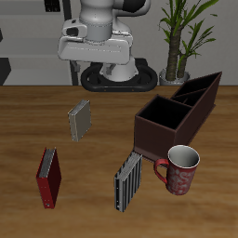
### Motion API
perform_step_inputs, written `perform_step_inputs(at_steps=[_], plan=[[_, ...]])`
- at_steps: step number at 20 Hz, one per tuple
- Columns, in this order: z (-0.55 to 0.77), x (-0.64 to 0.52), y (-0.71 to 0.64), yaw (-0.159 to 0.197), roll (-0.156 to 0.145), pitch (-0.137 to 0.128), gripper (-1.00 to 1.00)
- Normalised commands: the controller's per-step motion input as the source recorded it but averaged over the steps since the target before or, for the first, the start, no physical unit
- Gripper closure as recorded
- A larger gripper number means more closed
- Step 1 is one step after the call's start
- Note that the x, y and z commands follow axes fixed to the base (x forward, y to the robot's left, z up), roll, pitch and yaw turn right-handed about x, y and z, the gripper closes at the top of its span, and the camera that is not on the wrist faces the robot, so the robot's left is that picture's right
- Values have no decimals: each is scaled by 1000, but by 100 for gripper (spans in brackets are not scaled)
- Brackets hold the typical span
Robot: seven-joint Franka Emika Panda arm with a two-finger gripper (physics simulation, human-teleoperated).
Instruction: Place the yellow book into the left desk caddy's front compartment
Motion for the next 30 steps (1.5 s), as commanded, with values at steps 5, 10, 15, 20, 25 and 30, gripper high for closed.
perform_step_inputs(at_steps=[5, 10, 15, 20, 25, 30], plan=[[-119, -141, -263, 10, 23, 4, -100], [-150, -247, -333, -41, 32, -20, -100], [-168, -165, -157, -5, -10, -46, -100], [-174, -15, -82, -37, -13, -27, -100], [-121, -71, -8, -69, 32, -39, -100], [-217, -55, 21, -40, -33, -21, -100]])
